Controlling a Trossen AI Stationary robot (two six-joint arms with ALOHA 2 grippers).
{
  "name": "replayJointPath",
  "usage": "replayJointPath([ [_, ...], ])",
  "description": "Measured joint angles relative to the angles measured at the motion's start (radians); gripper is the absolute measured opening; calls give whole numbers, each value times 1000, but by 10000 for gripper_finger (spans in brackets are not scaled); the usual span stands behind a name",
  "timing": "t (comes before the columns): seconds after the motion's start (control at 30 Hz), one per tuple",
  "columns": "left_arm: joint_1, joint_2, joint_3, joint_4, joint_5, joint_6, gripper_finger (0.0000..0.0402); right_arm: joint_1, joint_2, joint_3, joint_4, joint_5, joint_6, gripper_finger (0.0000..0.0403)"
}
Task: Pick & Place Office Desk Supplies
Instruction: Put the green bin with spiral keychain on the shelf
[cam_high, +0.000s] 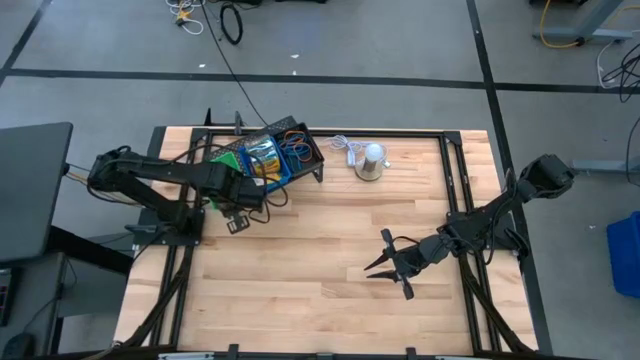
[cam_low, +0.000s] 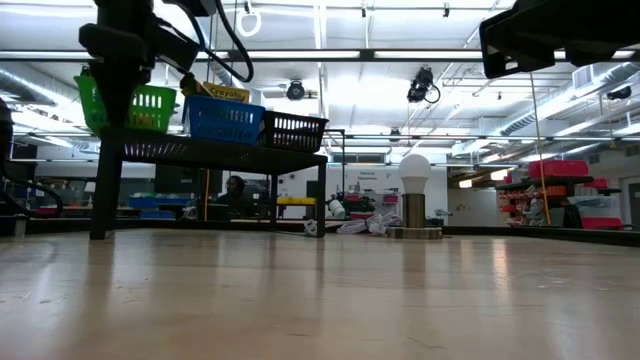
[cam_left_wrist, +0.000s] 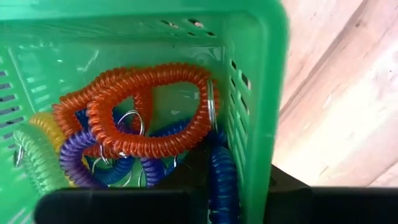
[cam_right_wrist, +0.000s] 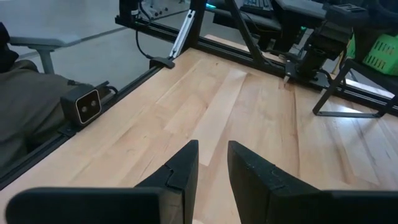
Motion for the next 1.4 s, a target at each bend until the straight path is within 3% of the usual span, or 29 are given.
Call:
replayJointPath([
  [0.23,-1,1,-2,13,-49,-9,132,0,0,0,0,0,3,96],
  [0.37,-1,1,-2,13,-52,-5,162,0,0,0,0,0,3,96],
  [1.4,-41,-9,11,5,-38,13,256,0,0,0,0,0,9,96],
])
